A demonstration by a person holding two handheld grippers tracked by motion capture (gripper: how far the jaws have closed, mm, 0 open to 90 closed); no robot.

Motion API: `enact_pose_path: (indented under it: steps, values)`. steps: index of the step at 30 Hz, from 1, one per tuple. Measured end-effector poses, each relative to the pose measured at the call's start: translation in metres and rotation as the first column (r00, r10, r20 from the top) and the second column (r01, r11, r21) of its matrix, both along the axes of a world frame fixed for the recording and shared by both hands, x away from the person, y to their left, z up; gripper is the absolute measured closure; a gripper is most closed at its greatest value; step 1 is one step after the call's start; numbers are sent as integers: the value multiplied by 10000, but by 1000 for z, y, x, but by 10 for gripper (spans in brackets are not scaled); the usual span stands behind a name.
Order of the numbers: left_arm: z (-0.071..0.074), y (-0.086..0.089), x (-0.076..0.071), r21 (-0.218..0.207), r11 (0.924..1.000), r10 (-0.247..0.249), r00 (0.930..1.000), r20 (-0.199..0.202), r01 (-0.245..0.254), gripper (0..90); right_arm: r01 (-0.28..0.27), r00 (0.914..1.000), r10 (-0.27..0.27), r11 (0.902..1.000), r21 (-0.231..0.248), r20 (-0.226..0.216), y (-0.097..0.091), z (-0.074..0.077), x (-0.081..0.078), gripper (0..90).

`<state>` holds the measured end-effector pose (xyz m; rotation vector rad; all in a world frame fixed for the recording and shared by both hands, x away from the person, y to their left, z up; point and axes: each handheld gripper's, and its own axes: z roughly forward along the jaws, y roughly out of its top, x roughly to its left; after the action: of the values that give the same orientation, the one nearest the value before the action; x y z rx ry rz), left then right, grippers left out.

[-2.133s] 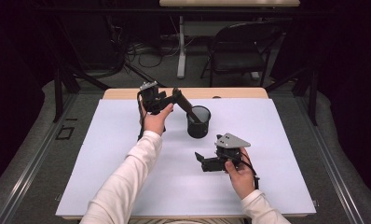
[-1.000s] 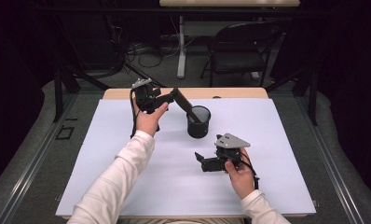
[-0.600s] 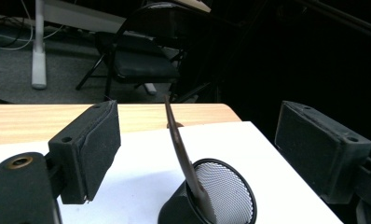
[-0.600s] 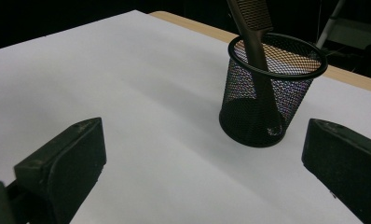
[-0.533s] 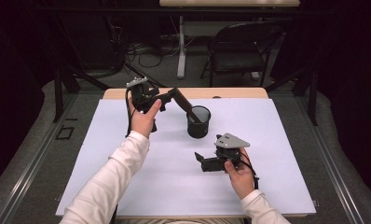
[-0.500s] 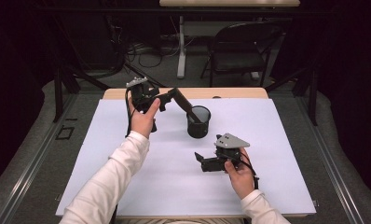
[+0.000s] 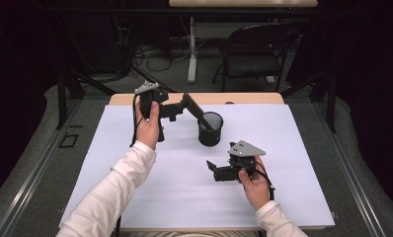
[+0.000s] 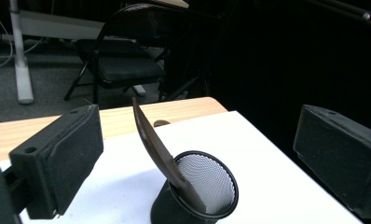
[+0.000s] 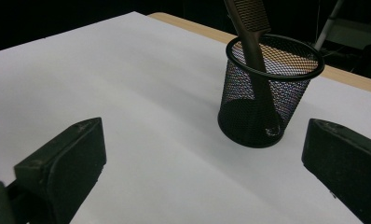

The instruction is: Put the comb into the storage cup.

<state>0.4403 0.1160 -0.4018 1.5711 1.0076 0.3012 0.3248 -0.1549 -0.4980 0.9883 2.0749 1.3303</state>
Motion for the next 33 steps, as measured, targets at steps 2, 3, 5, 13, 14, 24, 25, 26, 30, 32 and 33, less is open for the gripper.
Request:
enact_pose_path:
  steps: [2,3,5,13,14,24,25,26,30,32,33]
  values:
    - [0,0,-2,107,9999,-76,10000,-1,76,6,6,10000,-6,10000,8,13,0,0,0,0]
    - [0,0,-3,135,9999,-108,9999,23,107,5,4,10000,-4,10000,7,8,0,0,0,0]
    - [1,1,-5,302,9994,-158,9999,-10,158,5,15,10000,-15,10000,9,-5,0,0,1,0]
    - [4,2,-12,375,9980,-508,9986,121,503,6,30,10000,-30,10000,5,-7,-1,0,1,0]
    - [4,2,-13,419,9974,-593,9981,158,586,6,24,10000,-24,10000,14,-10,-1,0,1,0]
    - [7,2,-22,655,9926,-1028,9946,111,1019,6,37,10000,-37,10000,25,26,-1,2,1,0]
    - [7,2,-23,688,9918,-1091,9940,118,1080,6,41,10000,-41,10000,4,26,-2,3,0,0]
    - [7,2,-24,681,9914,-1124,9936,110,1114,6,44,10000,-44,10000,10,25,-2,3,0,0]
    - [8,3,-28,714,9898,-1249,9920,155,1235,7,23,10000,-23,10000,-2,36,-1,3,1,0]
    - [8,5,-30,821,9887,-1274,9918,141,1258,7,19,10000,-19,10000,-11,18,-1,3,1,0]
    - [8,6,-30,846,9877,-1332,9910,159,1314,7,22,10000,-22,10000,-3,30,-1,3,1,0]
